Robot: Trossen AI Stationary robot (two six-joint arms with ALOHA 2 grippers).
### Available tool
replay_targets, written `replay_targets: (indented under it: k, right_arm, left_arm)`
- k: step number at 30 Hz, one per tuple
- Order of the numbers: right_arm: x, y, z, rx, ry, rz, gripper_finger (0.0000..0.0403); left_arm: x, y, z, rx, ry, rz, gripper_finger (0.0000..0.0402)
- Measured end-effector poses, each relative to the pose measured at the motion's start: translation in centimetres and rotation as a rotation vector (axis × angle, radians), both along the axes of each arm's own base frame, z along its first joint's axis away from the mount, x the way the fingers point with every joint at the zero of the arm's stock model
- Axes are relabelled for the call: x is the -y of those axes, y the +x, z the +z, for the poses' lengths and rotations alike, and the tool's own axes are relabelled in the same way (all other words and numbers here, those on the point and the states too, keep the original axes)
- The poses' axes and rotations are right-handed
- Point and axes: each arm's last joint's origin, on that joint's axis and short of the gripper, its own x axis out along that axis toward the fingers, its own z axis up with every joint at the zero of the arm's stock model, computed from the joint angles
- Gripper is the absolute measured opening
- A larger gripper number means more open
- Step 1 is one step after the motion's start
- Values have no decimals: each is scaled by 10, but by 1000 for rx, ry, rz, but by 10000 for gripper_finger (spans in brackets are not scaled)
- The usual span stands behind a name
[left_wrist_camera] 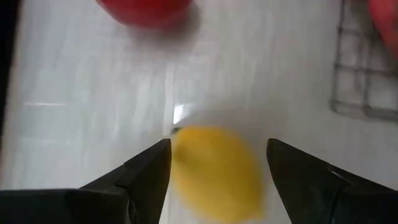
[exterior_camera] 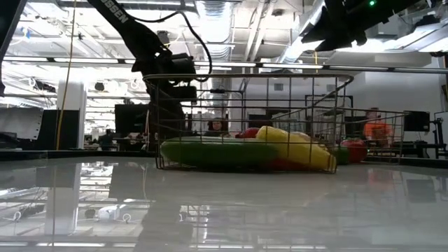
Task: Sort produce into baskets
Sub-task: Put the yellow lemon into the right wire basket
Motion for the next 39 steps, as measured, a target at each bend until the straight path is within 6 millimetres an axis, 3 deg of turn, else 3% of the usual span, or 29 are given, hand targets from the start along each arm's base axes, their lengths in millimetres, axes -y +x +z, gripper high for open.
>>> replay_targets:
  k: [28,39]
  right_arm:
    - [0,0,1,9,-1,0,388]
    - [0,0,1,10,-1,0,388]
  left_arm:
    - [5,-14,-5,-188,-31,110,249]
    - [5,-13,-5,-188,-8,72,191]
